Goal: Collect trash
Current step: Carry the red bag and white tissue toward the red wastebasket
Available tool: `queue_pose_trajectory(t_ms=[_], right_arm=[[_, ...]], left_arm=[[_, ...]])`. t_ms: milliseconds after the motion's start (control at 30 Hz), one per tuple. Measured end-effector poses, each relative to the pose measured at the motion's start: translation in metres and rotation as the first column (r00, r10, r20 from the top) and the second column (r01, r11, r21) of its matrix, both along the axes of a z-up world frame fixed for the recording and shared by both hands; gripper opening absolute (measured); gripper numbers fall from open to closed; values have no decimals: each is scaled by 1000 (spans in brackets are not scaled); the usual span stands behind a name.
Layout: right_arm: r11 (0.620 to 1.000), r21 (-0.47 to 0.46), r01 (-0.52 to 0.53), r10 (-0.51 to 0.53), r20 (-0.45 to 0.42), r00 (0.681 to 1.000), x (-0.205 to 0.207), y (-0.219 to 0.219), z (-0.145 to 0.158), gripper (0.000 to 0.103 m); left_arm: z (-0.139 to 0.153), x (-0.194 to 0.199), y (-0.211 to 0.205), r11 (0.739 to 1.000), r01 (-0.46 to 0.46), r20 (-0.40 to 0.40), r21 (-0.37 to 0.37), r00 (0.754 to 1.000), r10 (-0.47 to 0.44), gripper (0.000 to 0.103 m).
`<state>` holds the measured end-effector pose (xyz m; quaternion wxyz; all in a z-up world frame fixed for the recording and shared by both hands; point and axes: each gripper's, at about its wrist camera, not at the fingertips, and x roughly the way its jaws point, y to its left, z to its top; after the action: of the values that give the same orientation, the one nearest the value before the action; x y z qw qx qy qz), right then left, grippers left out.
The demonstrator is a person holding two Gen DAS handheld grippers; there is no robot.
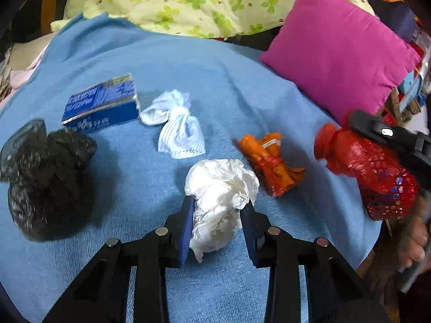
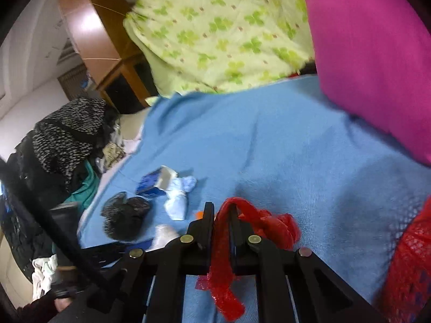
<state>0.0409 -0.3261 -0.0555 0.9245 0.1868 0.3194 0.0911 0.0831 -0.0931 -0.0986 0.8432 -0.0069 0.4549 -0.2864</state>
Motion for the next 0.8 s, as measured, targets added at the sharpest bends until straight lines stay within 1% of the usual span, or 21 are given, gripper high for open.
queue_pose_trajectory(t_ms=[67, 133, 200, 333, 367, 433, 467, 500, 600, 633, 733, 800], right_arm=[[999, -38, 17, -16, 8, 1000, -8, 3, 6, 10], [999, -31, 22, -22, 2, 1000, -12, 1, 7, 11], [999, -23, 36, -36, -43, 998, -11, -3, 2, 12], [997, -66, 47, -55, -125, 991, -11, 0, -13, 17], [996, -72, 44, -54, -141, 989, -12, 1, -17, 21], [996, -80, 36, -49, -174, 983, -14, 1, -26, 40], [996, -83, 41, -56, -181, 982, -17, 1, -30, 70], [995, -87, 56, -70, -175, 982, -20, 0, -32, 80], [992, -101, 80, -92, -120, 989, -31, -4, -31, 79], [990, -111, 83, -96, -115, 989, -31, -4, -31, 79], [982, -152, 113, -129, -100, 987, -21, -8, -28, 78], [983, -145, 110, -124, -97, 987, -10, -10, -30, 77]], left_arm=[[6, -8, 3, 1000, 8, 11, -21, 1000, -8, 31], [14, -19, 6, 1000, 14, 48, -15, 999, -13, 31], [20, -28, 10, 1000, 11, 71, -11, 997, -10, 31], [28, -48, 19, 1000, -8, 103, 8, 995, 7, 31], [29, -52, 21, 1000, -10, 110, 16, 994, 8, 31], [31, -57, 24, 1000, -12, 121, 26, 993, 9, 31], [32, -58, 23, 1000, -12, 124, 28, 992, 9, 31], [34, -61, 25, 1000, -12, 131, 26, 991, 8, 31], [39, -61, 32, 1000, -12, 132, 2, 991, 12, 31], [41, -60, 32, 1000, -14, 128, -6, 992, 14, 31], [43, -60, 35, 1000, -15, 119, -24, 993, 18, 31], [44, -61, 36, 999, -19, 113, -27, 993, 22, 31]])
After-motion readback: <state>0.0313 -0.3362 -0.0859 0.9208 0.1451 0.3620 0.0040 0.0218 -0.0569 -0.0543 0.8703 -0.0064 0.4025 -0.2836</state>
